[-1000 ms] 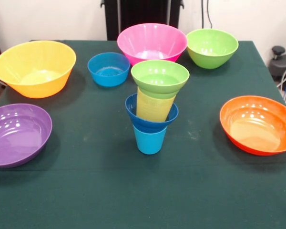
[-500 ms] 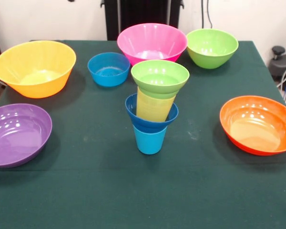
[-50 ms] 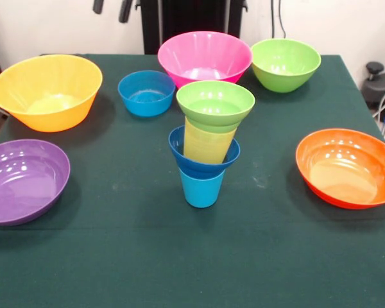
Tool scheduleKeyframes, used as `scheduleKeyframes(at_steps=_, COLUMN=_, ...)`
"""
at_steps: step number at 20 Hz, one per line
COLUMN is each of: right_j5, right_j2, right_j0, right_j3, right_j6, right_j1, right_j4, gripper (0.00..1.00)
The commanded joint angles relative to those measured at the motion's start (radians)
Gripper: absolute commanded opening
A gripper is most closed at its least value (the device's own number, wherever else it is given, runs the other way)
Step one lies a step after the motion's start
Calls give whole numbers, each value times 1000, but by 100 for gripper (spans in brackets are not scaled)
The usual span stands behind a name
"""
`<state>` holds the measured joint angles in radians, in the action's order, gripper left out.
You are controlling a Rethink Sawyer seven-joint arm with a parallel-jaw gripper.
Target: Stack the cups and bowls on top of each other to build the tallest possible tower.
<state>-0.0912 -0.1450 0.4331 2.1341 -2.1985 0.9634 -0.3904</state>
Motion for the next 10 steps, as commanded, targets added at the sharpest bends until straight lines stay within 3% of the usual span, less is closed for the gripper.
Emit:
scheduleKeyframes(at_steps=1, right_j5=-90, right_j2=31, right_j0=-40, right_j3=29, right_j6=-71, right_j1=-155, right_j4=-73, gripper=100)
scheduleKeyframes(at_steps=10, right_j5=-179, right_j2=7, right_j0=-65, right_j3=-2, right_j6=-77, right_j1=-247, right_j4=-50, gripper=100)
